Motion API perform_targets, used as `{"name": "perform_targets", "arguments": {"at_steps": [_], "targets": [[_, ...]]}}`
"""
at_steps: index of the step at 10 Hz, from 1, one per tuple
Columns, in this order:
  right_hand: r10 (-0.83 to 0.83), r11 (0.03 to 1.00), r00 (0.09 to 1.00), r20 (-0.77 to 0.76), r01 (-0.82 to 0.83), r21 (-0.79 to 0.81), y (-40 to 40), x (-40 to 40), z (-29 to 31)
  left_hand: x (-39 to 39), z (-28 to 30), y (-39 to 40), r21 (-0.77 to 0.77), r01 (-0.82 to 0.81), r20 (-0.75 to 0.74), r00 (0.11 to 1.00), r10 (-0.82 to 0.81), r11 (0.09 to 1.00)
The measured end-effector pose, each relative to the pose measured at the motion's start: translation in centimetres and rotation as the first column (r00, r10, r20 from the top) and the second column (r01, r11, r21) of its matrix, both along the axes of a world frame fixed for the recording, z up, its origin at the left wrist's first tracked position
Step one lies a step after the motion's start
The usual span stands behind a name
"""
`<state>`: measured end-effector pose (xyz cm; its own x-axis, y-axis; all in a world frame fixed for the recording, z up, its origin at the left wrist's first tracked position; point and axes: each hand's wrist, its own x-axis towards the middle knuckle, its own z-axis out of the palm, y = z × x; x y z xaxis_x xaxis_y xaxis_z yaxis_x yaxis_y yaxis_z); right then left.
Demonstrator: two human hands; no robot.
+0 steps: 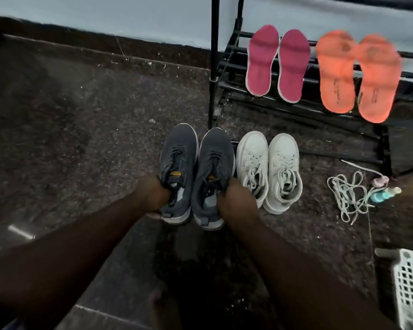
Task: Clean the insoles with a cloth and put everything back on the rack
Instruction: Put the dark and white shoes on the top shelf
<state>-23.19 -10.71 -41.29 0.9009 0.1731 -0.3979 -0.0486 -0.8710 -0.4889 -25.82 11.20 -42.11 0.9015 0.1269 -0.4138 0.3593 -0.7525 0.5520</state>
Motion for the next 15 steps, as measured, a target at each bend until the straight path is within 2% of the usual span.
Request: {"name": "perform_targets", "arguments": {"at_steps": [1, 2, 3, 4, 5, 7, 8, 9, 10, 12, 14, 15], "targets": [[0.014, 1.000, 1.000, 0.000, -0.014, -0.010, -1.3, -0.5, 3.7, -2.1, 6.6, -3.4, -0.092, -0.443, -0.205, 0.885, 0.419, 0.892], [0.003, 1.000, 1.000, -0.028, -0.003, 0.003, -2.8, -1.5, 9.3, -3.4, 11.3, -4.6, -0.043, -0.324, -0.227, 0.924, 0.307, 0.945], [-0.039, 0.999, 0.997, -0.062, 0.040, 0.012, -4.7, -3.1, 15.9, -4.7, 17.6, -6.2, 0.006, -0.290, -0.228, 0.932, 0.283, 0.957], [-0.116, 0.990, 0.989, -0.091, 0.123, 0.068, -7.1, -4.5, 23.6, -5.7, 24.1, -8.2, -0.024, -0.320, -0.231, 0.924, 0.306, 0.947], [-0.160, 0.979, 0.985, -0.068, 0.167, 0.117, -9.6, -5.3, 30.5, -5.8, 30.6, -10.0, -0.050, -0.316, -0.255, 0.921, 0.293, 0.948], [-0.239, 0.948, 0.971, 0.025, 0.228, 0.220, -12.7, -2.2, 39.5, -2.2, 38.2, -11.4, -0.015, -0.279, -0.241, 0.933, 0.268, 0.960], [-0.243, 0.952, 0.964, 0.105, 0.217, 0.215, -13.5, 1.5, 40.4, 1.7, 40.6, -12.1, -0.010, -0.260, -0.187, 0.949, 0.253, 0.966], [-0.298, 0.936, 0.947, 0.119, 0.265, 0.230, -14.3, 6.5, 41.6, 7.3, 42.4, -13.1, -0.019, -0.269, -0.154, 0.952, 0.264, 0.963], [-0.330, 0.922, 0.931, 0.157, 0.283, 0.265, -15.9, 12.3, 42.2, 13.3, 43.2, -13.0, 0.023, -0.263, -0.147, 0.953, 0.263, 0.965], [-0.486, 0.853, 0.858, 0.168, 0.424, 0.304, -20.9, 20.9, 42.9, 23.3, 43.5, -13.2, 0.076, -0.204, -0.167, 0.962, 0.214, 0.976], [-0.407, 0.893, 0.905, 0.122, 0.366, 0.262, -19.8, 24.6, 40.6, 28.5, 41.3, -12.3, 0.095, -0.158, -0.229, 0.957, 0.176, 0.983], [-0.354, 0.911, 0.931, 0.086, 0.323, 0.256, -18.2, 25.1, 39.6, 28.9, 39.0, -11.1, 0.080, -0.198, -0.290, 0.933, 0.212, 0.977]]}}
